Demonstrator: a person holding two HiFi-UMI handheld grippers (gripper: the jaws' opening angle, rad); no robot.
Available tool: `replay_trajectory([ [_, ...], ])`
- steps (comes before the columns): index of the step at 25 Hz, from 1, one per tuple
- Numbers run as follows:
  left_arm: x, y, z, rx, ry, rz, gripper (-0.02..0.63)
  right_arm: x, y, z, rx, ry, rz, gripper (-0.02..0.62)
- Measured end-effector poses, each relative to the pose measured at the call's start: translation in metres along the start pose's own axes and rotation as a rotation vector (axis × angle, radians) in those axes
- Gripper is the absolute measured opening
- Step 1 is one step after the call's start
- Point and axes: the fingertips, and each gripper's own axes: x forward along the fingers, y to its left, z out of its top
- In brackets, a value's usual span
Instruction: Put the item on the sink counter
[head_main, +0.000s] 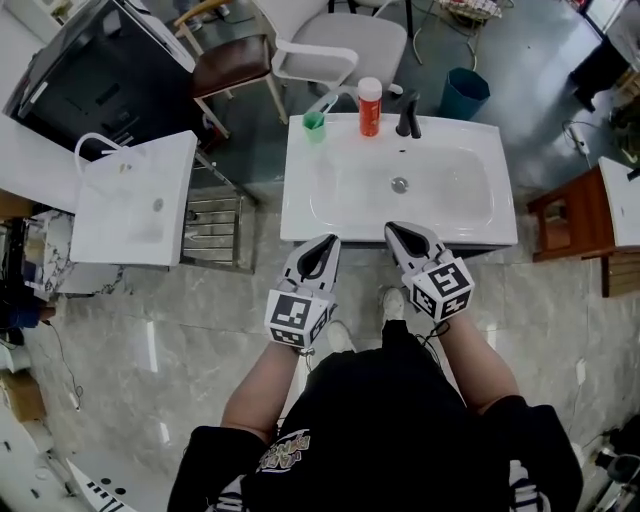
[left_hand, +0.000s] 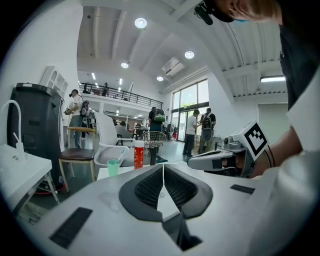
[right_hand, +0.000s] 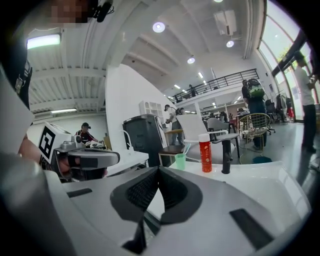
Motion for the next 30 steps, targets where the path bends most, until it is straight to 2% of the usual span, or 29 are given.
replay_trajectory([
  [15, -0.011, -0.018, -0.006, -0.004, -0.002, -0.081, 0.020, -0.025, 0.010, -0.010, 0.017, -0.008, -0.089, 0.054],
  [30, -0.021, -0.031, -0.003, 0.012, -0.013, -0.095, 0.020, -0.040, 0.018, -0.010, 0.015, -0.020, -0.103, 0.054],
])
